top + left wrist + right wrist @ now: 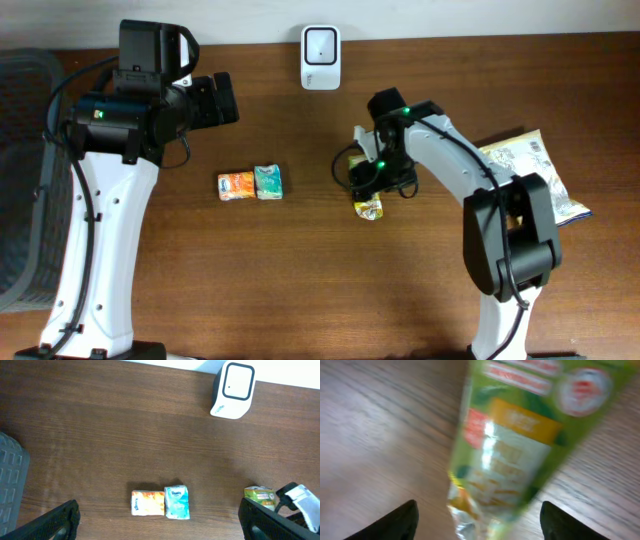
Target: Scan the item barcode
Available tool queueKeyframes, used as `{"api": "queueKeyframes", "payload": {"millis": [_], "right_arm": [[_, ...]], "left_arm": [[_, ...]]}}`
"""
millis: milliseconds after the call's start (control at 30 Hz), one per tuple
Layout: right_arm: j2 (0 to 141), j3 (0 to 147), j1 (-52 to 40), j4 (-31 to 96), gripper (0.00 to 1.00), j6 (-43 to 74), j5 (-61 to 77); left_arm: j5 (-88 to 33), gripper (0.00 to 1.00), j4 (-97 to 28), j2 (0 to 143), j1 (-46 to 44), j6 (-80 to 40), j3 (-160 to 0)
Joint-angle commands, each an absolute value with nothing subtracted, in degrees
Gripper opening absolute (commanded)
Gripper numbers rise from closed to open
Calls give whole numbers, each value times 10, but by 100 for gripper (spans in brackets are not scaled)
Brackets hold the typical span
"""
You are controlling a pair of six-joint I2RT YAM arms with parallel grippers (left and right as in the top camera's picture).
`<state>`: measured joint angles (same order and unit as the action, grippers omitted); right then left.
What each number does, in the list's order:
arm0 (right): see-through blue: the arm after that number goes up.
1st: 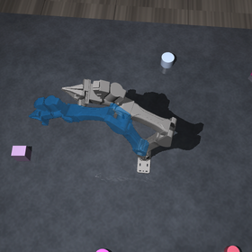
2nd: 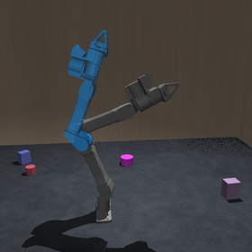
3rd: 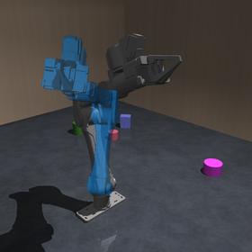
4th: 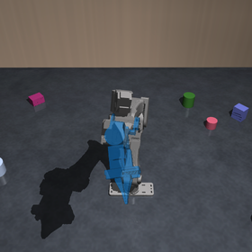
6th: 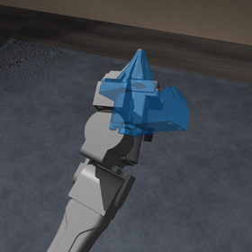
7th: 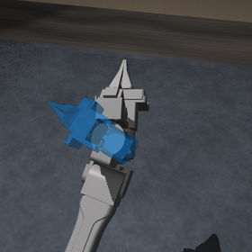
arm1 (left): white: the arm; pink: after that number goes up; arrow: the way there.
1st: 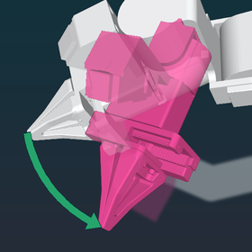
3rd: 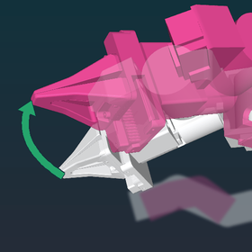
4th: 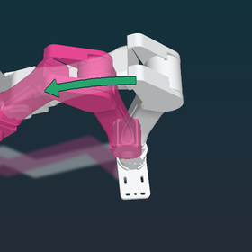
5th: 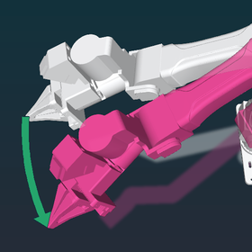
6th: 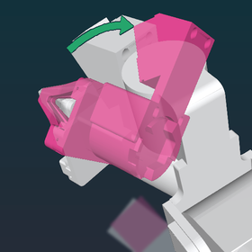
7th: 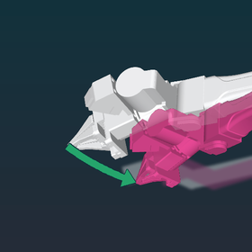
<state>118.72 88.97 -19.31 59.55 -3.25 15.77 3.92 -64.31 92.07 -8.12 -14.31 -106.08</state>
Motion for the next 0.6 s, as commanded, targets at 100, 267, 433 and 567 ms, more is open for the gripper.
{"api": "queueKeyframes", "payload": {"millis": [100, 267, 433, 567], "right_arm": [[1197, 849, -203, 560, 65, 53, 174], [1197, 809, -203, 528, 57, 65, 174], [1196, 798, -201, 506, 52, 66, 175], [1196, 812, -186, 505, 52, 81, 198]], "left_arm": [[44, 99, -644, 914, -81, -136, -1063], [44, 99, -644, 914, -81, -136, -1063], [43, 99, -644, 914, -81, -136, -1063], [43, 99, -644, 914, -81, -136, -1063]]}}
